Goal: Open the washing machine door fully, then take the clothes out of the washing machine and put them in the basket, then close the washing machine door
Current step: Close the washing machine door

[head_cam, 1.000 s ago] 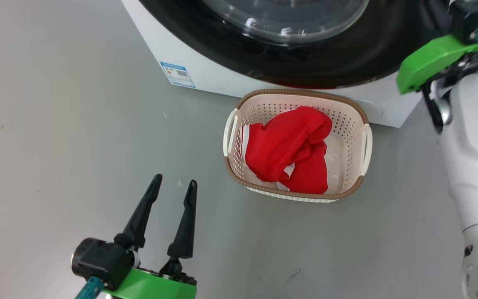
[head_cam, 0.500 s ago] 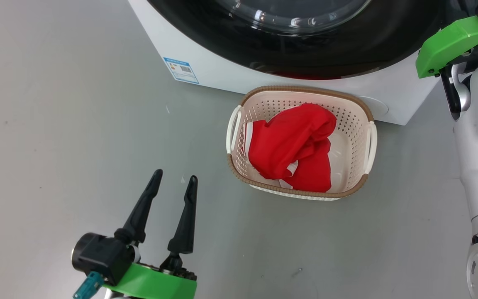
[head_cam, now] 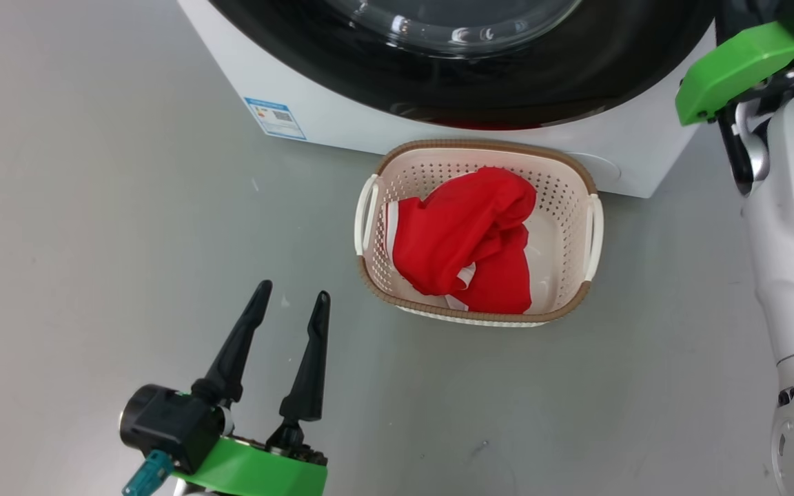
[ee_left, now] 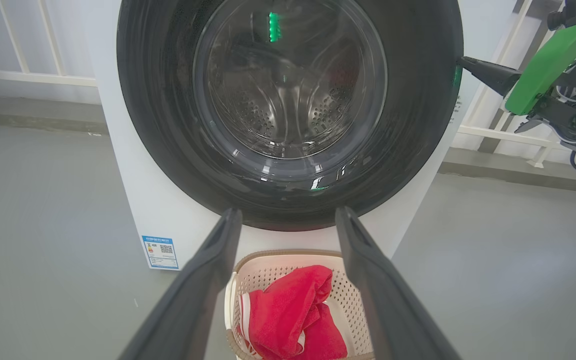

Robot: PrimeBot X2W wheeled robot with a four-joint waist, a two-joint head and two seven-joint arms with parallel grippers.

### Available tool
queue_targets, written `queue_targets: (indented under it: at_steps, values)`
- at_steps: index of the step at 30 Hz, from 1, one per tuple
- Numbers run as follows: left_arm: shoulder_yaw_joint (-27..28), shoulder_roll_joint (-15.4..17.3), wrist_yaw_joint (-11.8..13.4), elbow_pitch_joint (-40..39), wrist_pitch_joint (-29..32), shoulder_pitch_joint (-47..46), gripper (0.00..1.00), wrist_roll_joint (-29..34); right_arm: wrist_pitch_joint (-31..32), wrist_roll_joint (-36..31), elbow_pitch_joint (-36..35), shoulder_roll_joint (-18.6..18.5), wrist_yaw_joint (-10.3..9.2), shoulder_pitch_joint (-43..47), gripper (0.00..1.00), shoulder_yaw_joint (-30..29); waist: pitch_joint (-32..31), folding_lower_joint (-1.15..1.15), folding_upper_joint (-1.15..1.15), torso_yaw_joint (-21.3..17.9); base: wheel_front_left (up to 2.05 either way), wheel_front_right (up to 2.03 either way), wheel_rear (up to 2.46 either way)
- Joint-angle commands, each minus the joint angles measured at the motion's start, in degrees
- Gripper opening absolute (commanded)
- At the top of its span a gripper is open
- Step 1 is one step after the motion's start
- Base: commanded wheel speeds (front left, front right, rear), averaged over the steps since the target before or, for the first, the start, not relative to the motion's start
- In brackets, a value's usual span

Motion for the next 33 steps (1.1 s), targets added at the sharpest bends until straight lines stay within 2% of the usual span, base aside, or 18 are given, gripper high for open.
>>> queue_targets:
  at_steps: [1, 2, 4, 13, 21, 33]
  values:
    - [2.06, 0.46, -0.18, -1.29, -0.69, -1.56, 1.0, 0.52, -0.3, 0.56, -2.22, 1.44, -0.09, -0.71, 0.0, 1.03, 0.0, 0.0, 0.0, -0.28, 0.0, 0.0, 0.0]
    - [2.18, 0.46, -0.13, -1.4, -0.69, -1.59, 1.0, 0.44, -0.3, 1.18, -2.99, 1.5, -0.09, -0.26, 0.2, 1.01, -0.05, 0.0, 0.0, -0.63, 0.0, 0.0, 0.0]
    - [2.42, 0.46, -0.02, -1.61, -0.69, -1.62, 1.0, 0.29, -0.3, 2.14, -4.43, 1.63, -0.09, 0.9, 1.0, 1.46, -0.23, 0.0, 0.0, -1.41, 0.0, 0.0, 0.0]
    - [3.56, 0.46, 0.09, -2.27, -0.69, -1.55, 1.0, -1.46, -0.3, 9.57, -11.67, 1.87, -0.09, 8.52, 1.0, 7.98, -1.84, 0.0, 0.0, -6.59, 0.0, 0.0, 0.0]
    - [5.37, 0.46, -0.37, -2.89, -0.69, -1.24, 1.0, -2.12, -0.3, 15.0, -21.05, 1.89, -0.09, 16.9, 1.0, 12.44, -3.91, 0.0, 0.0, -13.65, 0.0, 0.0, 0.0]
    - [8.27, 0.46, 0.34, -3.49, -0.69, 0.43, 1.0, -1.5, -0.3, 16.65, -32.49, 1.89, -0.09, 30.21, 1.0, 10.53, -7.26, 0.0, 0.0, -20.57, 0.0, 0.0, 0.0]
